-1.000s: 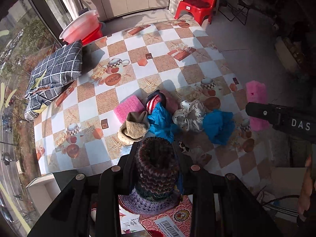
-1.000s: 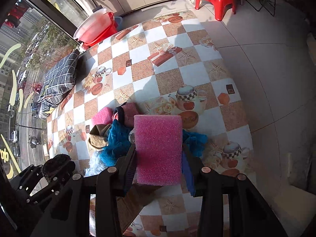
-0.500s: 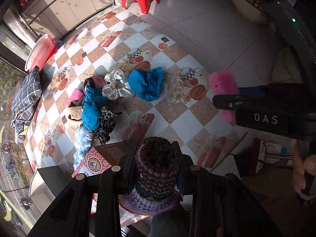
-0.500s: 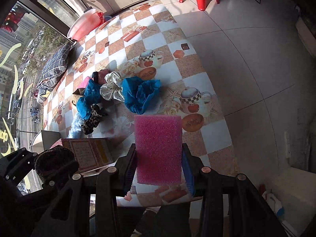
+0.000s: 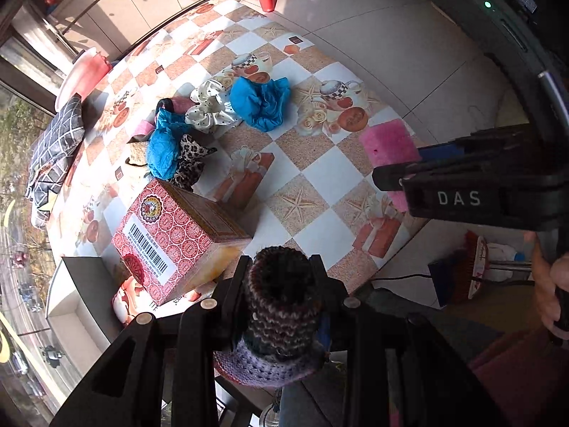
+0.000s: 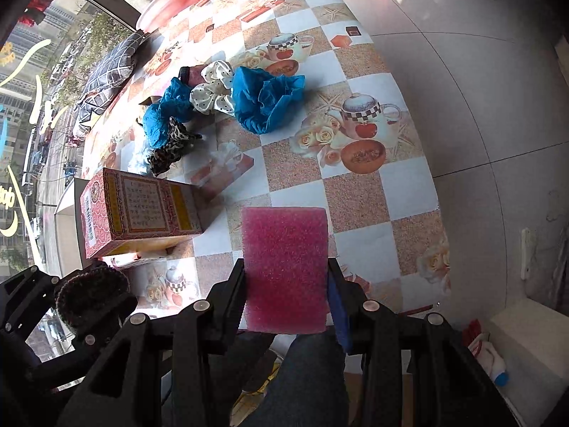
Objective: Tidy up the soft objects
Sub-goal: 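Lift and carry the hat and sponge with both tools toward the white box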
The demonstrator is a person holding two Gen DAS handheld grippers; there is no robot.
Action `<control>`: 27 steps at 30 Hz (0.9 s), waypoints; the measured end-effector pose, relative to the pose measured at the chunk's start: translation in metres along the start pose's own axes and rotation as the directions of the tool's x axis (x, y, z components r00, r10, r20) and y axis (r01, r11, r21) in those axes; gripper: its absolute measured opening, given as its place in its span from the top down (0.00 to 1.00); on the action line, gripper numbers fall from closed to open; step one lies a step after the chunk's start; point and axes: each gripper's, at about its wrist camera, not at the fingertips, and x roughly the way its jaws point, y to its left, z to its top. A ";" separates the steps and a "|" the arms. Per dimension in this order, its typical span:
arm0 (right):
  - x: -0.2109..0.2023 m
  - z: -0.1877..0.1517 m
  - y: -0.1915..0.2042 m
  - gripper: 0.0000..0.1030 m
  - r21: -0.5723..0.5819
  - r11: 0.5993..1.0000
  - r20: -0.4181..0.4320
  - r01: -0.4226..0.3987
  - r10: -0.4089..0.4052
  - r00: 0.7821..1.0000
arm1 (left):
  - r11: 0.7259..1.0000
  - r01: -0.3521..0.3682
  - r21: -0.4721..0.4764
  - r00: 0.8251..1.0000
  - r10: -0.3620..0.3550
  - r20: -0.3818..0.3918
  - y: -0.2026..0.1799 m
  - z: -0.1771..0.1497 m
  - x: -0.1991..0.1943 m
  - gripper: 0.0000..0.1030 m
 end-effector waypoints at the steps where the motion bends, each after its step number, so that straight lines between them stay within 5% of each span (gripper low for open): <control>1: 0.002 -0.003 0.006 0.58 -0.012 1.000 0.000 0.011 -0.011 1.000 | 1.000 0.002 0.003 1.000 -0.002 -0.002 0.002 -0.007 0.002 0.67; 11: 0.036 -0.057 0.085 0.58 -0.058 0.998 -0.077 0.032 -0.037 0.996 | 1.000 -0.001 -0.028 1.000 0.000 -0.010 0.060 -0.085 0.009 0.67; 18: 0.048 -0.077 0.139 0.58 -0.149 0.988 -0.106 0.031 -0.047 0.993 | 0.990 -0.030 -0.136 1.000 0.029 -0.011 0.111 -0.135 0.010 0.67; 27: 0.057 -0.091 0.219 0.58 -0.360 0.933 -0.120 -0.002 -0.044 0.992 | 0.917 -0.079 -0.390 0.997 0.072 -0.034 0.186 -0.184 0.013 0.67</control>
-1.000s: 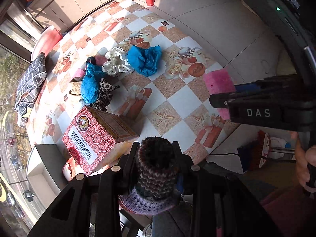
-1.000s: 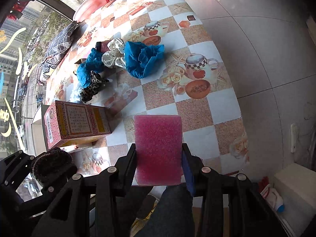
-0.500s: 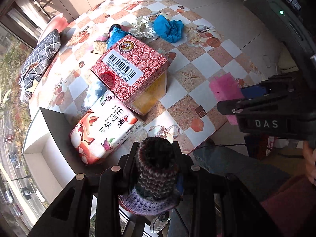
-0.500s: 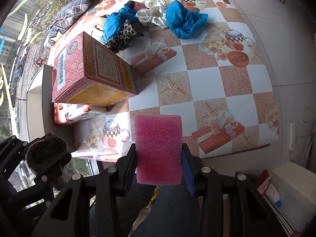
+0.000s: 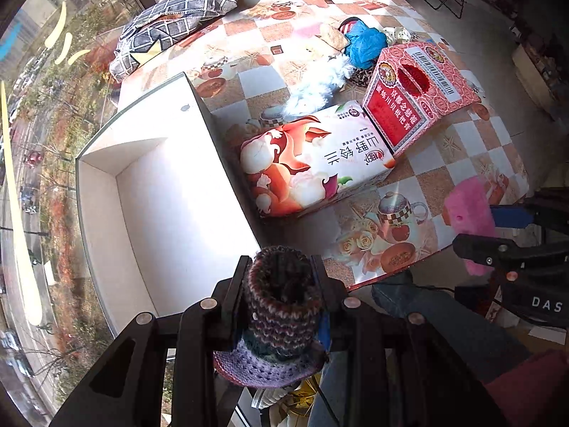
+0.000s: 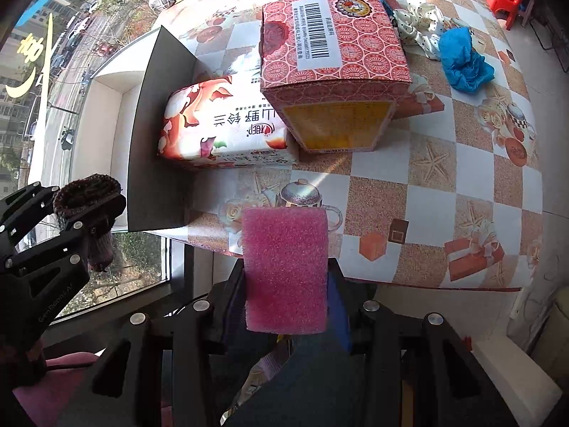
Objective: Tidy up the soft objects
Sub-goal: 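Lift and carry the hat and sponge with both tools toward the white box, then lower both items into the white box and open both tools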
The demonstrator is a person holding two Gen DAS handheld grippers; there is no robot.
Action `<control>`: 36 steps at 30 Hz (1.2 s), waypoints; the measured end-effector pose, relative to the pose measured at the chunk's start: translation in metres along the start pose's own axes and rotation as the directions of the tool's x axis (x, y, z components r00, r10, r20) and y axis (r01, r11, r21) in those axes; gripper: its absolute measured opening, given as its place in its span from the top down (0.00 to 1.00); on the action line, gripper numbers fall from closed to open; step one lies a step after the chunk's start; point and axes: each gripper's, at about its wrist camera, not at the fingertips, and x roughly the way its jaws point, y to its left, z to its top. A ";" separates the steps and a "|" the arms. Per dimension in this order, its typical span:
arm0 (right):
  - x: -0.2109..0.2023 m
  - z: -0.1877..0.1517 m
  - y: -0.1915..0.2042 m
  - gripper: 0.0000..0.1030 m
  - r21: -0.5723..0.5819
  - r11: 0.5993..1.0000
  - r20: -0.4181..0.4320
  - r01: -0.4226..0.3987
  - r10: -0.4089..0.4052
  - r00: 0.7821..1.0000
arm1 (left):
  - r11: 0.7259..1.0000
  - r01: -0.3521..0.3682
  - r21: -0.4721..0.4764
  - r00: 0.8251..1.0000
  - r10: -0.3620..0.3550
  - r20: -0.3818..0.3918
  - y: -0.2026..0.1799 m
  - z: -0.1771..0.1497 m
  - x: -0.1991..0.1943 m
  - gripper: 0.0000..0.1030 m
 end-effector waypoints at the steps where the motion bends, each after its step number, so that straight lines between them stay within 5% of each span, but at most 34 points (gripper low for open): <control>1: -0.001 0.003 0.009 0.58 -0.029 1.000 0.006 0.001 -0.001 1.000 | 1.000 -0.007 -0.027 1.000 0.007 -0.001 0.009 -0.002 0.000 0.67; 20: -0.004 0.061 0.147 0.57 -0.371 0.929 0.038 -0.005 0.020 0.999 | 0.914 -0.044 -0.403 0.999 0.037 -0.026 0.130 -0.054 0.013 0.67; 36: 0.013 0.086 0.194 0.57 -0.393 0.917 -0.019 -0.074 0.072 0.997 | 0.897 -0.052 -0.438 0.998 0.034 -0.050 0.145 -0.060 0.026 0.67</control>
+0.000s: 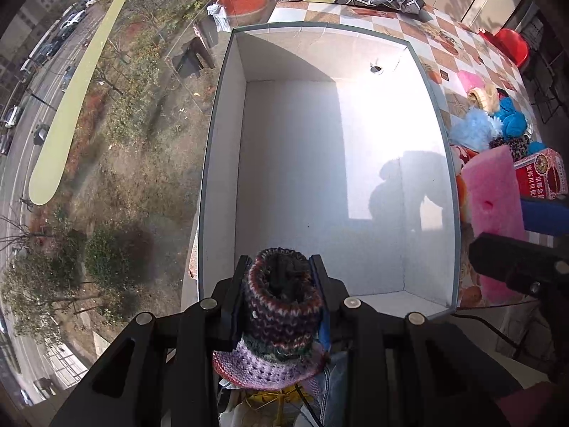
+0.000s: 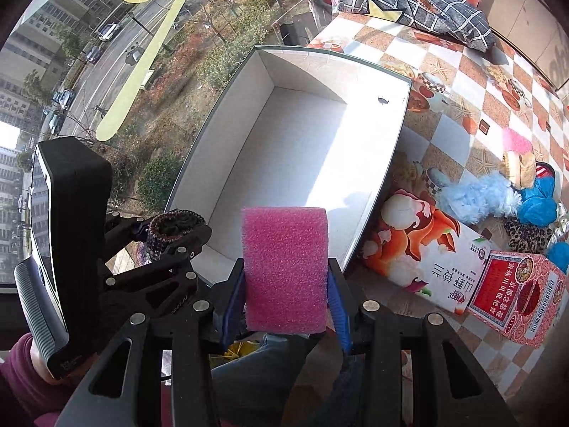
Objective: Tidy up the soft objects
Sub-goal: 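Lower both items into the white box and open both tools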
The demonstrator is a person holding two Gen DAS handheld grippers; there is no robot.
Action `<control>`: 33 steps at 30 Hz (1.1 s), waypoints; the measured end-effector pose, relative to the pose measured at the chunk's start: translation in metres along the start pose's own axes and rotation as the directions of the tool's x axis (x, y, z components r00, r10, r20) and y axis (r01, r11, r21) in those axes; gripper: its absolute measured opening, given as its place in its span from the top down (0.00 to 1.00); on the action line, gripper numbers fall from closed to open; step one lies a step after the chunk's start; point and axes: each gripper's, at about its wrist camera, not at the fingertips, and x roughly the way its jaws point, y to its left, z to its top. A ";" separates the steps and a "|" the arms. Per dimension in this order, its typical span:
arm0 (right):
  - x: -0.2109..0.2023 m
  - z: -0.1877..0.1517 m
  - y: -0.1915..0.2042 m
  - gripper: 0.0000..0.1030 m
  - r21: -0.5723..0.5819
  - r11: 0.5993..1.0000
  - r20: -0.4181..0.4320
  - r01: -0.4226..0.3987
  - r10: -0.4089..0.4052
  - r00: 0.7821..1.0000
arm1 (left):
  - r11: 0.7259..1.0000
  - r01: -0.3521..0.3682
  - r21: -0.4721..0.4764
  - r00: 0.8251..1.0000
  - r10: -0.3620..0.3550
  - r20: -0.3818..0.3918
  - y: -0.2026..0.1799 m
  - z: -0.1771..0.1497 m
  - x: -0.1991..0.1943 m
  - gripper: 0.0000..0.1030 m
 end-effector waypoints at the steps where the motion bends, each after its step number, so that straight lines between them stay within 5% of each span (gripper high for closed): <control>1: 0.001 0.001 0.000 0.57 0.000 1.000 -0.003 0.000 0.000 1.000 | 1.000 0.001 0.002 1.000 -0.001 -0.001 0.000 0.001 0.001 0.67; 33: 0.014 0.013 0.008 0.57 -0.016 1.000 -0.047 -0.022 0.021 0.999 | 0.999 -0.004 0.044 1.000 0.005 -0.022 0.003 0.004 0.006 0.65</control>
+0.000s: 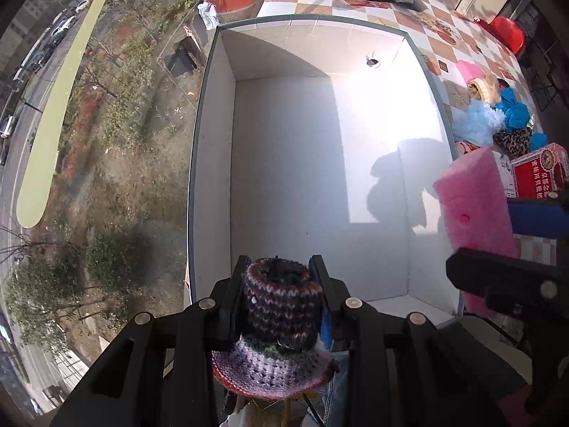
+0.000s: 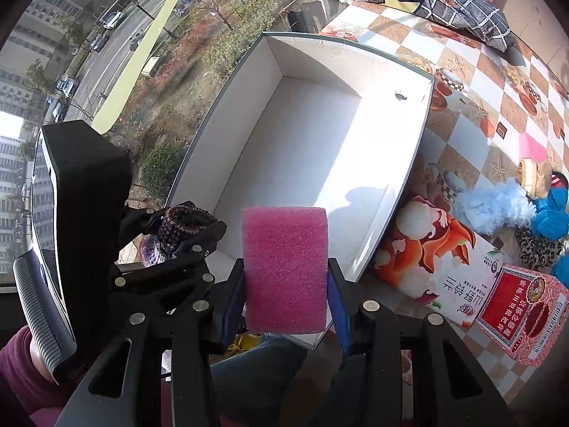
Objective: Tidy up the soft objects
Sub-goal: 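Lower both items into the white box and open both tools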
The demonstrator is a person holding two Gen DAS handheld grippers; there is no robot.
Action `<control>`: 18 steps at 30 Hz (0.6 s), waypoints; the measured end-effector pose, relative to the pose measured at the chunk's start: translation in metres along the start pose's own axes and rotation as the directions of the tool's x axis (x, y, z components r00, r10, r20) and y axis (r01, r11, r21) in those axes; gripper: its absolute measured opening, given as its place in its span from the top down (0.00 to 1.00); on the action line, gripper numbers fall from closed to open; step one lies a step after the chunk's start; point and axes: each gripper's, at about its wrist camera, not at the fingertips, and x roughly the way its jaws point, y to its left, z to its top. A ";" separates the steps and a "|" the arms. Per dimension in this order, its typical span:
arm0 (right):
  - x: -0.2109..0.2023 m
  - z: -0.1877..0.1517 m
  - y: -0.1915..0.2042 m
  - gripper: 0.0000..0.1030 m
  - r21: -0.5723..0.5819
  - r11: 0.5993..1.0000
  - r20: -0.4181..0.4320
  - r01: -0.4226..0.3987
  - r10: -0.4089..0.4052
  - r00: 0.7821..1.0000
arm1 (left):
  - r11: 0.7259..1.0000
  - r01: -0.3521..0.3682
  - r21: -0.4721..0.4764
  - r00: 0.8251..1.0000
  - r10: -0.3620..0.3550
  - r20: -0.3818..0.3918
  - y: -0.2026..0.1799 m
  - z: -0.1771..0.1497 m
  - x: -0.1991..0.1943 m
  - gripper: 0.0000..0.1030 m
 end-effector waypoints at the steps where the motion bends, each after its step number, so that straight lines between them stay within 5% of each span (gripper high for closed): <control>1: 0.001 0.000 -0.001 0.57 0.002 1.000 -0.001 -0.001 0.001 1.000 | 1.000 0.000 -0.001 1.000 0.000 -0.001 0.000 0.000 0.000 0.65; 6: 0.004 0.000 -0.003 0.57 0.008 1.000 -0.011 -0.005 0.005 1.000 | 1.000 -0.005 -0.010 1.000 0.005 -0.001 0.000 -0.001 0.000 0.62; 8: 0.004 0.000 -0.003 0.57 0.010 1.000 -0.010 -0.006 0.006 1.000 | 1.000 -0.019 -0.017 1.000 0.019 0.003 0.000 0.000 0.001 0.53; 10: 0.003 0.000 -0.004 0.57 0.013 1.000 -0.005 -0.006 0.006 1.000 | 0.999 -0.025 -0.022 1.000 0.026 0.013 0.001 0.000 0.000 0.30; 14: 0.001 -0.001 -0.008 0.55 0.029 1.000 0.001 -0.007 0.007 1.000 | 0.999 0.014 -0.034 0.998 -0.012 0.062 0.000 0.002 -0.007 0.18; 15: 0.001 -0.001 -0.009 0.48 0.035 0.999 0.003 -0.007 0.007 1.000 | 0.999 0.022 -0.033 0.998 -0.020 0.067 0.000 0.004 -0.008 0.14; 17: -0.002 -0.002 -0.012 0.03 0.052 0.999 0.021 -0.004 0.003 1.000 | 0.999 0.025 -0.036 0.998 -0.023 0.062 -0.001 0.006 -0.007 0.05; 18: -0.005 -0.002 -0.014 0.01 0.060 0.998 0.031 -0.015 0.013 0.999 | 0.998 0.038 -0.041 0.998 -0.036 0.055 0.000 0.006 -0.006 0.00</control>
